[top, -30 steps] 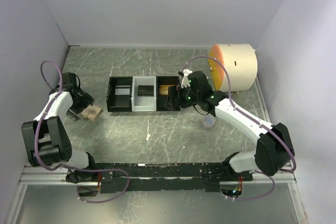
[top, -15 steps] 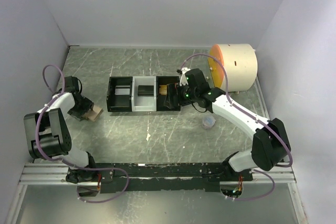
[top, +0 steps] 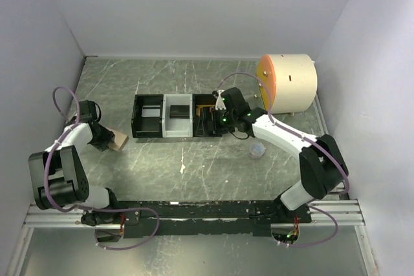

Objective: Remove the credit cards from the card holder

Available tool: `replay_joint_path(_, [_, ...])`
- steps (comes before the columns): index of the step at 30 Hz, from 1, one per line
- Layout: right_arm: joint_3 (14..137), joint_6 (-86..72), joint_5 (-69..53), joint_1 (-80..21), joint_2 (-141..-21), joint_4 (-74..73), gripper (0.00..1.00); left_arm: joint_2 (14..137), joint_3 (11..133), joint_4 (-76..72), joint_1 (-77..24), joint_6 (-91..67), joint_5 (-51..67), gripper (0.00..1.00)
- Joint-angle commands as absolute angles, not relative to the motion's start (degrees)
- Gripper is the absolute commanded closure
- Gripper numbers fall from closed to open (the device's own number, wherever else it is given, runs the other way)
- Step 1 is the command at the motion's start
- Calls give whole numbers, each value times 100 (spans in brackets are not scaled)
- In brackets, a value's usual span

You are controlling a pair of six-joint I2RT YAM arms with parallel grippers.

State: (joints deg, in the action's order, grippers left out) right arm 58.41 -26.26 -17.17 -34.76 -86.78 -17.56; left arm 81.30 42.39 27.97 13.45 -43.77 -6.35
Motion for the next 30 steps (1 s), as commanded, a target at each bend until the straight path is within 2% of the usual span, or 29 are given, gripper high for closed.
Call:
replay_joint_path(1, [5825,-3147,-1658,-3705,-9010,-1697,0,7877,3974,3091,1301,-4214,-15,58])
replay_joint_path(9, [5807,-3712,-1226,-3876,-9509,-1554,0,7349,3640,3505,783,-4694,-456,57])
replay_joint_path(19, [6485,-3394,-131,-3846,-10176,-1731,0,6928,3402,3820,219,-5143,-539,57])
replay_joint_path(25, [6674,-3090,-24,-3696,-10246,-1813,0,6421,3111,4039,-470,-5742,-357,57])
replay_joint_path(30, [6528,-2874,-452,-3623,-9936,-1761,0,5845,2754,4166,-909,-6244,-332,59])
